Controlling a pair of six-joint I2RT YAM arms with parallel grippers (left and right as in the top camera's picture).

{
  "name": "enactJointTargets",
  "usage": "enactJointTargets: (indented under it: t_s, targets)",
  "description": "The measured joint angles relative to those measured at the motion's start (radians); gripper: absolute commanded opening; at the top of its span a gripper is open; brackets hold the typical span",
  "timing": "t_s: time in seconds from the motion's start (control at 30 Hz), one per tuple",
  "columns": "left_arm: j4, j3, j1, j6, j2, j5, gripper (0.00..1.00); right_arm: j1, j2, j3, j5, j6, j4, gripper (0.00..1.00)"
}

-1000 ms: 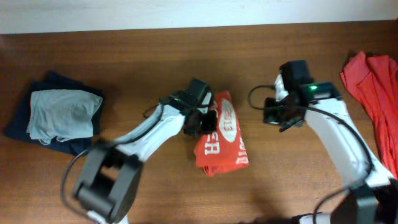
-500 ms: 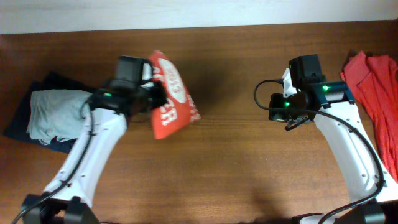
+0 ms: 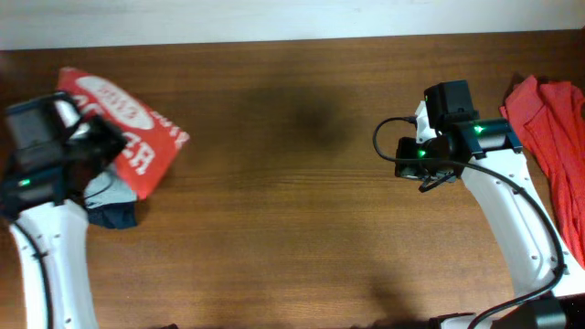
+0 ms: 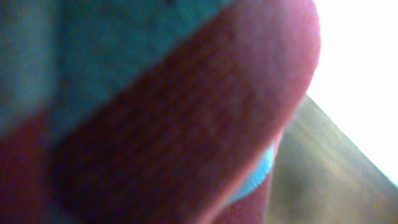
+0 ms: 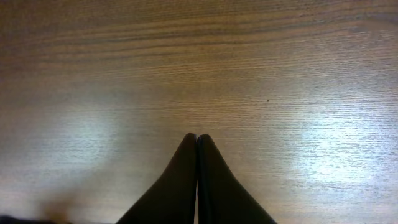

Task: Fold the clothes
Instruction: 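Lift the orange bundle with the left gripper and carry it left, then lower the orange bundle onto the navy garment stack and release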

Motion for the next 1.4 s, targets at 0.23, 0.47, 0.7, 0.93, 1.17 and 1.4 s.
enactJointTargets:
  t_s: [0.23, 0.47, 0.7, 0.93, 1.17, 1.4]
  targets:
    - [0.004, 0.000, 0.180, 0.025, 0.046, 0.035, 0.00, 0.000, 0.000, 0.000, 0.000, 0.000, 0.000, 0.04]
    - [0.047, 0.000, 0.250, 0.052, 0.233, 0.072, 0.00, 0.000, 0.000, 0.000, 0.000, 0.000, -0.009, 0.04]
    - [0.061, 0.000, 0.310, 0.062, 0.361, 0.093, 0.08, 0.000, 0.000, 0.000, 0.000, 0.001, -0.043, 0.04]
    - [-0.003, 0.000, 0.422, 0.080, 0.362, 0.126, 0.34, 0.000, 0.000, 0.000, 0.000, 0.000, -0.045, 0.04]
    - [-0.101, 0.000, 0.597, 0.087, 0.303, 0.247, 0.56, 0.000, 0.000, 0.000, 0.000, 0.001, -0.045, 0.04]
    - [-0.107, 0.000, 0.674, 0.106, 0.066, 0.322, 0.52, 0.000, 0.000, 0.000, 0.000, 0.000, -0.038, 0.04]
